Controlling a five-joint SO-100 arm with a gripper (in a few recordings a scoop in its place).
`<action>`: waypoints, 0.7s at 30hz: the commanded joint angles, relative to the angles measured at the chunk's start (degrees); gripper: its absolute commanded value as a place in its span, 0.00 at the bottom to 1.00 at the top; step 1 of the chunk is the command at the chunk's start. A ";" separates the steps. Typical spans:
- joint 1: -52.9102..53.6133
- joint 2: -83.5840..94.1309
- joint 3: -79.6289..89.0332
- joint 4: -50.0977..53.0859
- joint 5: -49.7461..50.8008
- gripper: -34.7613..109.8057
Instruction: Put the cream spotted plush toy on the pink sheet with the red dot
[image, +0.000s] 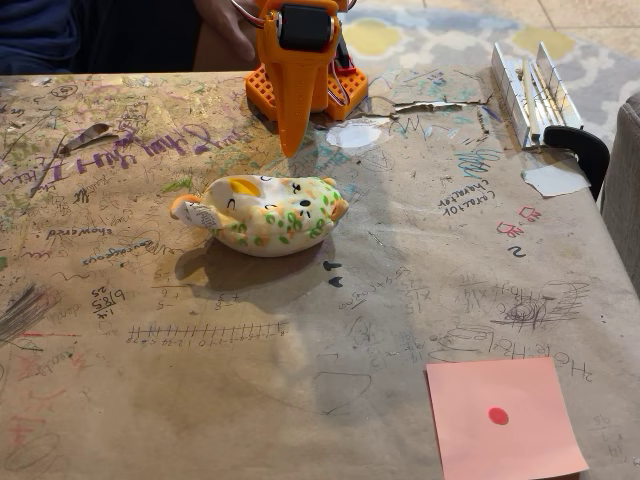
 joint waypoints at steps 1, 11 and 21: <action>0.53 0.44 -0.35 -0.18 2.20 0.24; -3.69 0.44 -0.18 0.00 2.11 0.24; -3.43 0.44 -0.18 0.00 2.46 0.24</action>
